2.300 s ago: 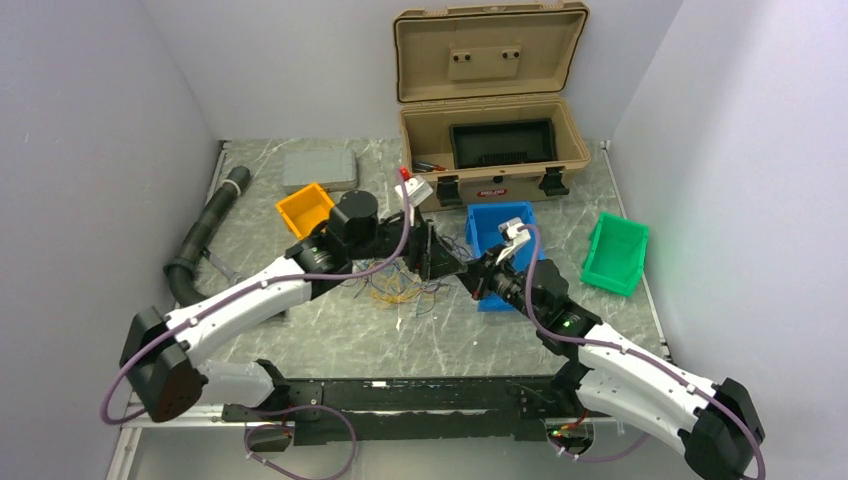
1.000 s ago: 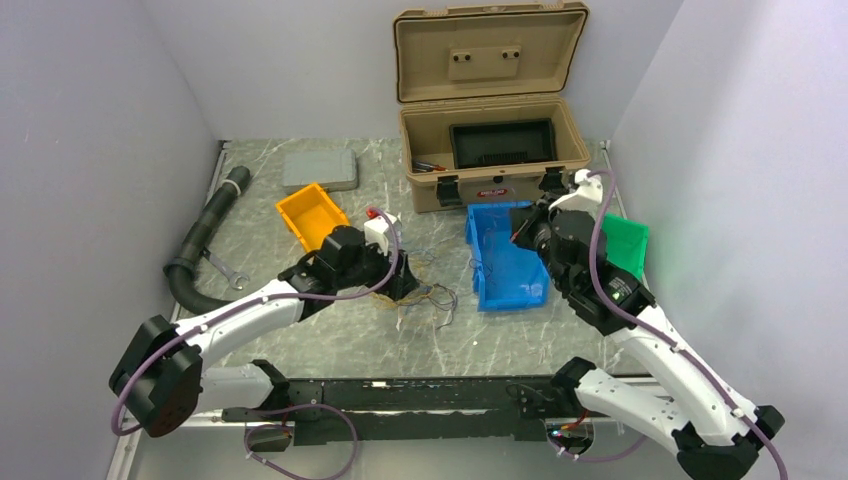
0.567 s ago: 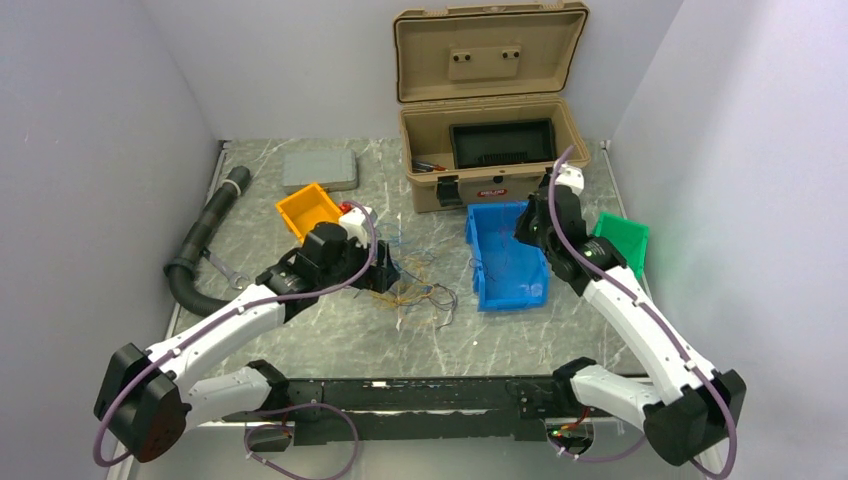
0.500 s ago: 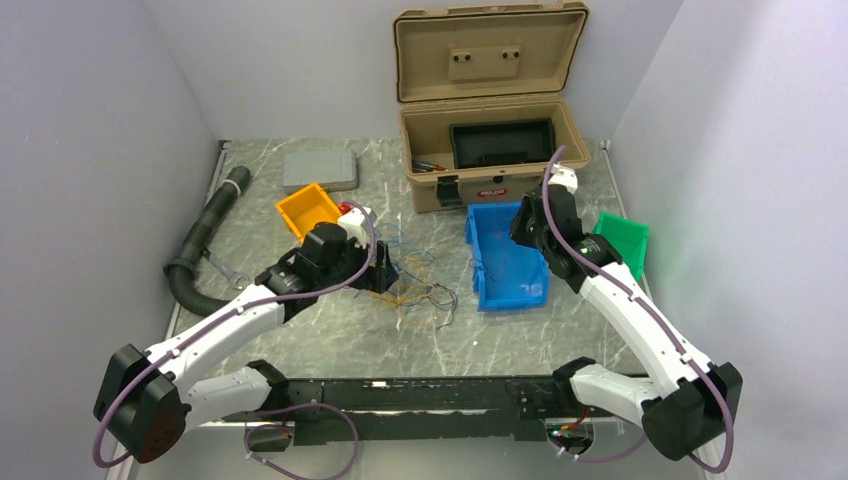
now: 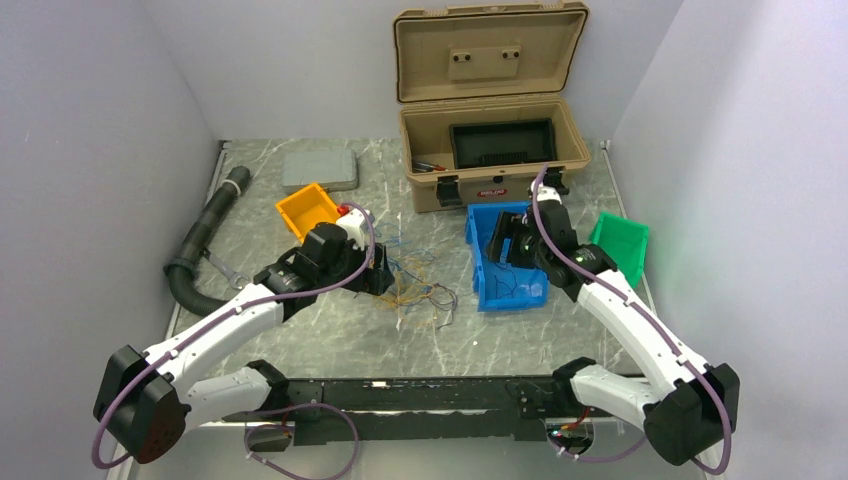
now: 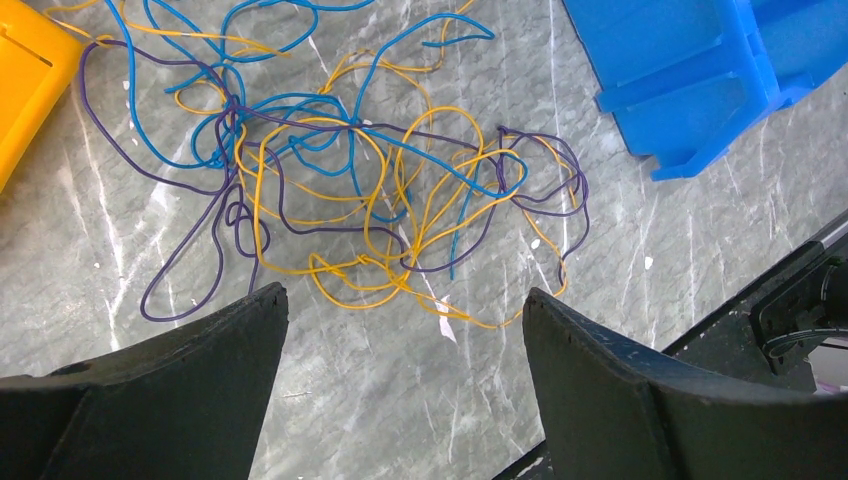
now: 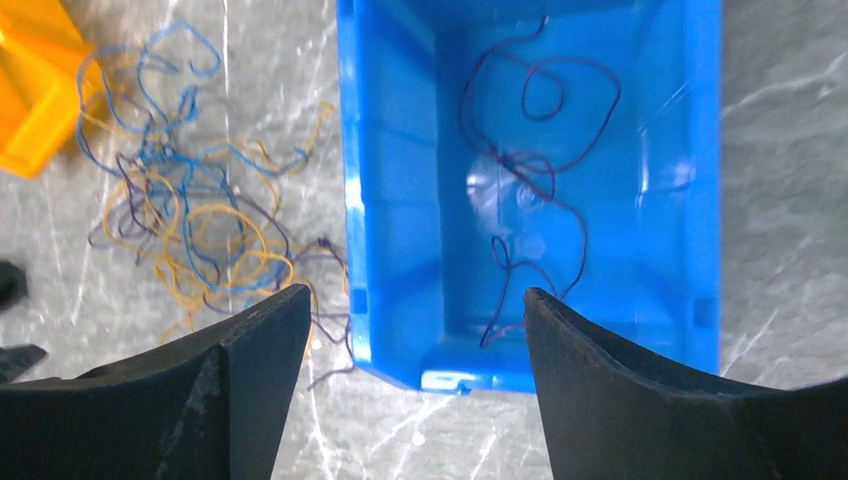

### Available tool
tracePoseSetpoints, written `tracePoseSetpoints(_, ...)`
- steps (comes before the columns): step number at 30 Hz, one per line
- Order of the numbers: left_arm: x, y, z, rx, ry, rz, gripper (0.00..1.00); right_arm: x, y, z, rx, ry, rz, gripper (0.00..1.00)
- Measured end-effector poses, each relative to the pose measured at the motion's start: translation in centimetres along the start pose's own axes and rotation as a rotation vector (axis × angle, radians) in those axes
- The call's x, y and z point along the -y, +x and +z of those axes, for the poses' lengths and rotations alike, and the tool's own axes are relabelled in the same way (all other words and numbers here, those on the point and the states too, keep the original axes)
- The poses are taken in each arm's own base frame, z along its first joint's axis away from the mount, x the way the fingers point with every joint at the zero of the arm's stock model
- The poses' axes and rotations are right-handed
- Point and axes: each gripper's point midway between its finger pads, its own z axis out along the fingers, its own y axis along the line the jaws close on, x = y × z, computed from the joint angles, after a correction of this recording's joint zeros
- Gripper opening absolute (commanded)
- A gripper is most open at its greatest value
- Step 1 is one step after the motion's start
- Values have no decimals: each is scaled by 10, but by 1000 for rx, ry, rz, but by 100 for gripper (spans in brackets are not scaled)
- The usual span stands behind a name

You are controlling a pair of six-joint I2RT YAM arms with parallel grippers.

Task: Untangle the cables

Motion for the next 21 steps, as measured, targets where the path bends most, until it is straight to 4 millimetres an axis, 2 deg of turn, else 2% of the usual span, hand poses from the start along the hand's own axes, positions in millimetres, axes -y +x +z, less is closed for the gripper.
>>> tracePoseSetpoints(4,0,0,0,0,0,0,91,0,31,6,-88,-41,-3,74)
tracePoseSetpoints(6,0,0,0,-3,-1,-3,90,-7,40,7,-119,-88,-2,72)
tracePoseSetpoints(9,-2,3,5,-23,-9,-5,89,-23,50,6,-161,-168,-17,72)
tracePoseSetpoints(14,-9,19,17,-91,-37,-16,88,-68,81,3,-228,-295,-150,71)
tracePoseSetpoints(17,-11,23,19,-108,-44,-17,88,-90,92,5,-252,-330,-213,71)
tracePoseSetpoints(21,-11,23,21,-112,-44,-16,87,-100,108,16,-294,-305,-264,71)
